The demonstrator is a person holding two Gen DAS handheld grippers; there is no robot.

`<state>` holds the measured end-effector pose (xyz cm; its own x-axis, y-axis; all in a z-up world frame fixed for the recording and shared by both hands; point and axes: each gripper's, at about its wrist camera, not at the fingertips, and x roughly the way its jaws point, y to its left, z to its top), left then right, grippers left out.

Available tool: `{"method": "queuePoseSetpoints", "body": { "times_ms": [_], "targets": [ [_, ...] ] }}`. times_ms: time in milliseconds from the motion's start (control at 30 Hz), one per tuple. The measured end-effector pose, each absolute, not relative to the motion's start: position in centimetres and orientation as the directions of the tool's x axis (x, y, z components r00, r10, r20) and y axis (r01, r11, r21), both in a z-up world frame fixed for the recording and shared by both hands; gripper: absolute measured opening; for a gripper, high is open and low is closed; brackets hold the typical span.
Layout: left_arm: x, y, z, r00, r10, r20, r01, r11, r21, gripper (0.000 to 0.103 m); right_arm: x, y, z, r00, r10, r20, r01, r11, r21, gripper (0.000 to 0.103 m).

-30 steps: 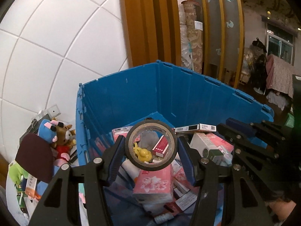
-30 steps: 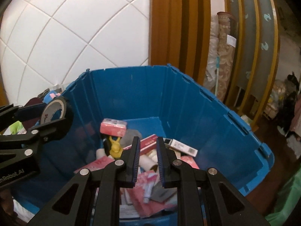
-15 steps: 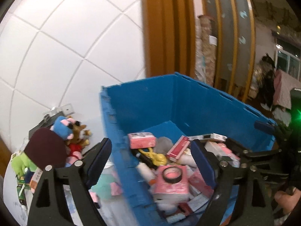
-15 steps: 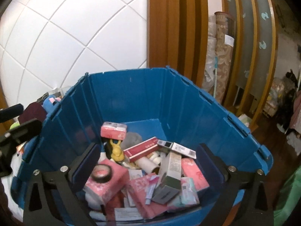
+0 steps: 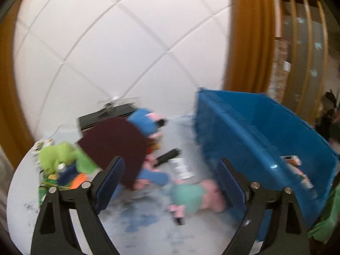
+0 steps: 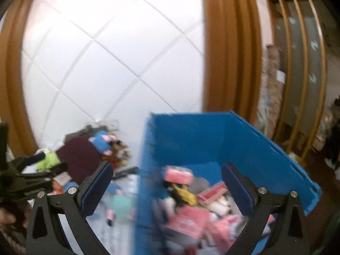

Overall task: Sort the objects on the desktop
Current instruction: 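Move both open tools back to the plush pile on the table, then grasp the green plush with the left tool while the right tool grasps the pink pig plush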

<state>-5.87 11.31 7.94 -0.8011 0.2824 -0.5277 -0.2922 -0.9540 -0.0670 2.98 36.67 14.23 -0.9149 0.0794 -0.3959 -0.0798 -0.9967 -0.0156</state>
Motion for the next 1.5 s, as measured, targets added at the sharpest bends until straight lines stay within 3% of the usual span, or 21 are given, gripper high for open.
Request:
{"method": "queuePoseSetpoints", "body": {
  "times_ms": [167,467,767,867,967,1067,1100,1167,1233,1367,1500],
  "targets": [
    [-10.7,2.4,4.7,-0.779,0.156,-0.607,-0.155,-0.986,-0.055,0.09,-0.8,28.6,13.7,-0.906,0.005,-0.423,0.01,-0.999,-0.032,0.103],
    [-21.6,-7.1,1.1,-0.708,0.021,-0.706,-0.003,-1.0,-0.028,0.09,-16.8,20.7,7.3,-0.777,-0.108,-0.62,0.099,-0.994,0.049,0.103],
    [-37.6,-8.0,-4.5,-0.593,-0.048,-0.804,0.049,-0.999,0.023,0.09,-36.9,18.0,4.1,-0.703,-0.08,-0.707,0.05,-0.997,0.063,0.103],
    [-40.4,-6.9,-7.5,-0.543,-0.028,-0.839,0.028,-0.999,0.015,0.09,-42.9,17.2,2.0,-0.695,-0.044,-0.718,0.025,-0.999,0.037,0.103],
    [-40.3,-5.1,-10.5,-0.486,-0.004,-0.874,-0.04,-0.999,0.027,0.09,-47.1,16.2,-3.3,-0.583,-0.039,-0.812,0.045,-0.999,0.016,0.103],
    [-37.4,-5.5,-11.3,-0.492,0.016,-0.871,-0.062,-0.998,0.017,0.09,-46.4,15.2,-9.9,-0.358,-0.175,-0.917,0.153,-0.98,0.128,0.103],
    [-36.0,-6.0,-11.5,-0.496,0.016,-0.868,-0.055,-0.998,0.013,0.09,-44.5,15.1,-11.0,-0.321,-0.216,-0.922,0.165,-0.972,0.17,0.103],
    [-33.6,-6.5,-12.1,-0.473,0.038,-0.88,-0.062,-0.998,-0.01,0.09,-40.6,14.5,-11.0,-0.327,-0.191,-0.926,0.214,-0.969,0.125,0.103],
    [-30.9,-6.9,-12.5,-0.465,0.056,-0.884,-0.082,-0.996,-0.021,0.09,-37.3,15.8,-10.6,-0.316,-0.277,-0.907,0.185,-0.956,0.228,0.103],
    [-24.6,-6.6,-13.0,-0.453,0.057,-0.89,-0.131,-0.991,0.003,0.09,-29.6,15.9,-12.0,-0.297,-0.154,-0.942,0.23,-0.969,0.086,0.103],
    [-19.8,-8.0,-13.1,-0.454,0.038,-0.89,-0.118,-0.993,0.018,0.09,-22.7,18.7,-12.2,-0.345,-0.071,-0.936,0.153,-0.988,0.019,0.103]
  ]
}}
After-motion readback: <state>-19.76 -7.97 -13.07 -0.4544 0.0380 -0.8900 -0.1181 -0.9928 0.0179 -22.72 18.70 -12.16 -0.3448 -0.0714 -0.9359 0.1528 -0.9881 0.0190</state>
